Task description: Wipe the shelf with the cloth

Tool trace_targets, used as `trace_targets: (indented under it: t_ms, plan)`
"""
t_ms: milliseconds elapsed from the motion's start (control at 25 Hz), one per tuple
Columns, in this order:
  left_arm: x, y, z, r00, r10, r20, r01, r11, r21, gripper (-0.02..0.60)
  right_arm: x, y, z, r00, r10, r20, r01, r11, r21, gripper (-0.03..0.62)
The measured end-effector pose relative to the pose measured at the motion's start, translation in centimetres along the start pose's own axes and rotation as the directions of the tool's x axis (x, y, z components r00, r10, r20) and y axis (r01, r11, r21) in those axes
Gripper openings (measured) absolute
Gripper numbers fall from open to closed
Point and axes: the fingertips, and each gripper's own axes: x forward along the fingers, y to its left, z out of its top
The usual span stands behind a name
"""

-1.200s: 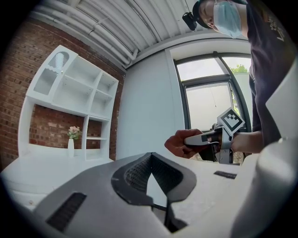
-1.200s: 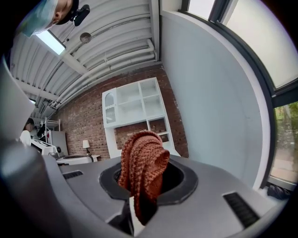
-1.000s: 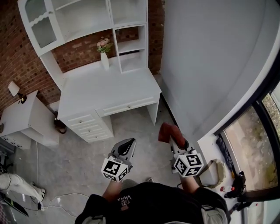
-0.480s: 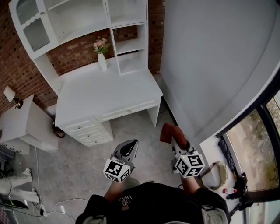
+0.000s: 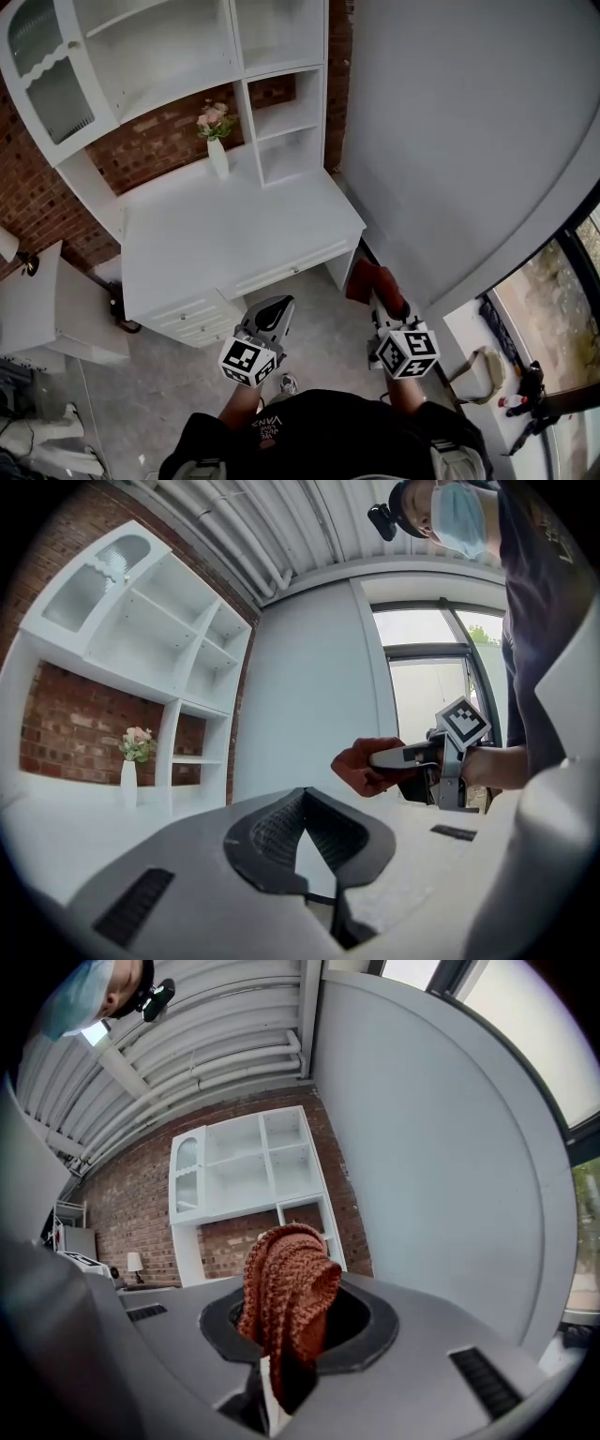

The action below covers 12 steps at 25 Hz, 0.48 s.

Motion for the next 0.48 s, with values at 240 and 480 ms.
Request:
trace_targets:
  t_ms: [240,480]
  plan:
    - [0.0,5.8,0.4,0.998,-0.067,-0.016,0.067,0.998,0.003,0.008,3.9,2.8,-0.5,0.997,-0.076,0.003,0.076,0.997,-0.001,0.094]
    - [2.0,9.0,-0.3,0.992,-0.122,-0.026,0.121,0.992,-0.021,0.008,6.7,2.8,-0.9,0.991,-0.132,-0.011,0.132,0.991,-0.008,0.094]
